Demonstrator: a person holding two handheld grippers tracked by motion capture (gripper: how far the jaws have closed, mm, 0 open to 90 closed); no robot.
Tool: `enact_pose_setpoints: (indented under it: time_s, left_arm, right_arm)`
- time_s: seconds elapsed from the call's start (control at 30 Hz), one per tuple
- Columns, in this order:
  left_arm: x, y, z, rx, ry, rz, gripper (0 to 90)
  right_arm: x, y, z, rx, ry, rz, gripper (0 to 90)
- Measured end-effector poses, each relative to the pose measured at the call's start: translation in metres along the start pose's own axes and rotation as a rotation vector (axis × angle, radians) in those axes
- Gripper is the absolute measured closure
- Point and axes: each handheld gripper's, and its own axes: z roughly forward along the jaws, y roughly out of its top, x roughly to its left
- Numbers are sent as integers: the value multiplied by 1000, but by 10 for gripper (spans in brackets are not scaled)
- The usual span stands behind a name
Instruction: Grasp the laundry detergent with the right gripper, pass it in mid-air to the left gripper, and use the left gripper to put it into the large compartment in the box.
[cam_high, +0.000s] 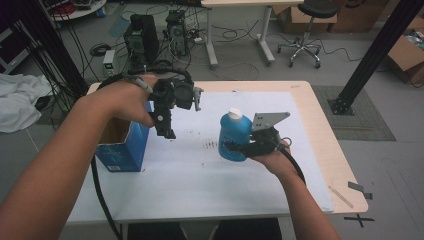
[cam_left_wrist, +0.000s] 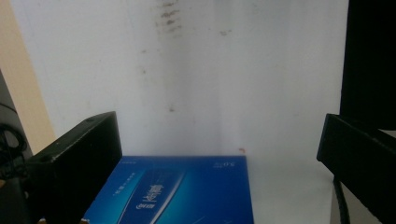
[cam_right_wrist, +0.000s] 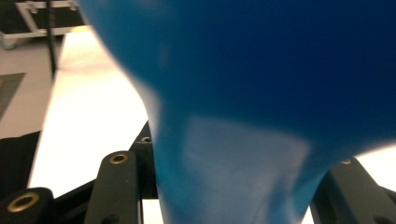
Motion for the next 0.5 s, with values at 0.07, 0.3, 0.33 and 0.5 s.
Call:
enact_pose_setpoints:
  time_s: [0.07, 0.3, 0.33, 0.5]
  left_arm:
    - [-3, 3, 1, 2, -3, 9, 3]
    - [-12, 18, 4, 24, -16, 38, 3]
    - [-12, 18, 4, 24, -16, 38, 3]
    - [-15, 24, 5, 19, -23, 48, 3]
  right_arm:
    - [5, 3, 5, 5, 26, -17, 466]
    - [15, 5, 21, 25, 113, -46, 465]
    - [15, 5, 21, 25, 113, -46, 465]
    - [24, 6, 35, 36, 158, -58, 465]
